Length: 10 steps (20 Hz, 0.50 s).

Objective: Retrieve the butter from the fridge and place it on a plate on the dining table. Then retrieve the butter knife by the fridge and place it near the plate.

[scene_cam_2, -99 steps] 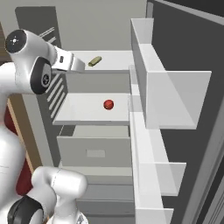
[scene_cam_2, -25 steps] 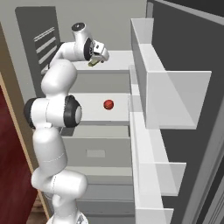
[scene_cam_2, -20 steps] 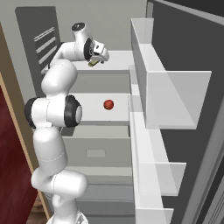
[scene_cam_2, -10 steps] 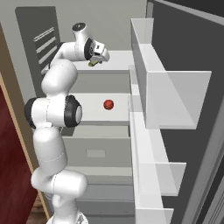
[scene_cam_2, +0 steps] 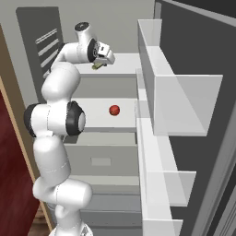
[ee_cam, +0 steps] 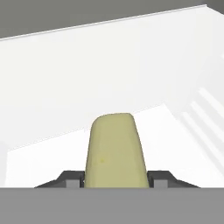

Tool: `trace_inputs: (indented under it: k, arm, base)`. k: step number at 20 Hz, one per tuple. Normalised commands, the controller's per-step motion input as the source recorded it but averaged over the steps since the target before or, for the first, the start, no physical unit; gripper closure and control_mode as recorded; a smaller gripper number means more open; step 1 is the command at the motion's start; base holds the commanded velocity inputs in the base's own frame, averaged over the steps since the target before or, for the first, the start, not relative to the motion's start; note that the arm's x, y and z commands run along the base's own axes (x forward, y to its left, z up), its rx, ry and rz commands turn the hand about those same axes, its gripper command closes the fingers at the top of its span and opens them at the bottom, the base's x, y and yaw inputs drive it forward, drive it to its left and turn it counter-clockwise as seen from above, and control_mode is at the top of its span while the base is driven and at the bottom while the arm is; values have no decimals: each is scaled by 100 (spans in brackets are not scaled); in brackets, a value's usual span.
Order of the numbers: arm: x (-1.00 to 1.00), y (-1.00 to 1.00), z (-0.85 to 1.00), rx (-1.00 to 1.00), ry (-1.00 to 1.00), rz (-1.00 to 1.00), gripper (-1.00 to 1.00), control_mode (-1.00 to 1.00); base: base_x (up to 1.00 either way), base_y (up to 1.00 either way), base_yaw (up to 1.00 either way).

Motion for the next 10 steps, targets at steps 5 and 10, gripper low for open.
trace_inputs:
  k: [5,10]
  arm:
    - [-95,0,2,0,-7,2,100,-100]
    - [-98,0,0,0,-1,2,100,-100]
  base:
    - [0,0,0]
    - [0,0,0]
